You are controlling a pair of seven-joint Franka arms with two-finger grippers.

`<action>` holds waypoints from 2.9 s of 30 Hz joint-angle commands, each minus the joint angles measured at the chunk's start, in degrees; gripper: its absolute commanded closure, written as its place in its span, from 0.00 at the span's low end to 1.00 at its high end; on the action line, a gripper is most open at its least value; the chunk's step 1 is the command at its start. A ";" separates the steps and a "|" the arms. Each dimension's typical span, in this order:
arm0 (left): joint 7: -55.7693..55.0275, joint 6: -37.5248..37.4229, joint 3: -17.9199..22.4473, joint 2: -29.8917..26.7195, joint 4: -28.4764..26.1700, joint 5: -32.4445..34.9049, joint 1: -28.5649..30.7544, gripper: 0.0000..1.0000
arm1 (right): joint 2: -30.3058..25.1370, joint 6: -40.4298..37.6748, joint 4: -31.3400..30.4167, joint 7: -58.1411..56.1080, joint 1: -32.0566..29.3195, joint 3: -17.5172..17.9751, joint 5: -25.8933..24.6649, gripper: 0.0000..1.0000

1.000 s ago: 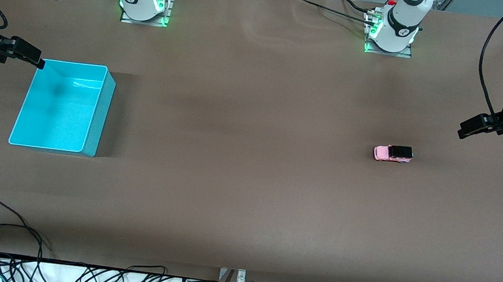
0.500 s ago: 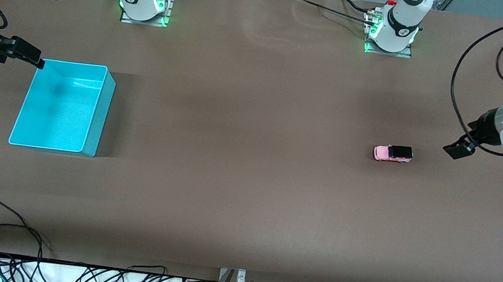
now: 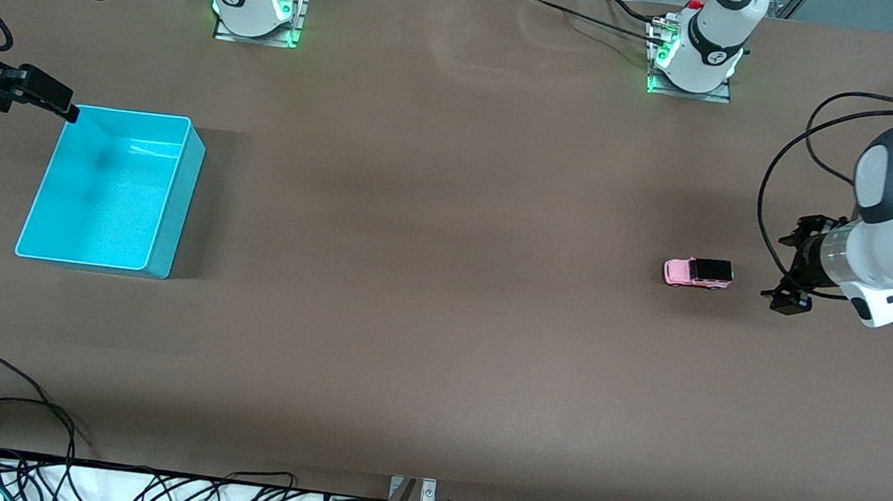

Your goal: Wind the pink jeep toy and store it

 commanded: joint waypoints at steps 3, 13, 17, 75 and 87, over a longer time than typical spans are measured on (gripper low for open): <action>-8.80 10.24 0.12 -1.50 -9.22 -1.68 0.09 0.00 | 0.25 -0.67 1.40 0.19 -0.06 -0.09 -0.06 0.00; -11.98 22.90 0.12 -1.41 -18.36 -1.68 0.00 0.00 | 0.25 -0.67 1.40 0.27 -0.06 -0.09 0.02 0.00; -11.98 26.33 0.12 -1.06 -20.91 -1.86 0.00 0.00 | 0.25 -0.67 1.40 0.19 -0.06 -0.09 -0.06 0.00; -17.60 37.50 -1.55 1.84 -25.40 -5.28 -5.44 0.87 | 0.34 -0.76 1.40 0.19 0.02 -0.01 -0.06 0.00; -23.84 38.03 -1.73 3.33 -25.32 -5.28 -11.87 0.87 | 0.34 -0.67 1.40 0.19 0.02 -0.09 -0.06 0.00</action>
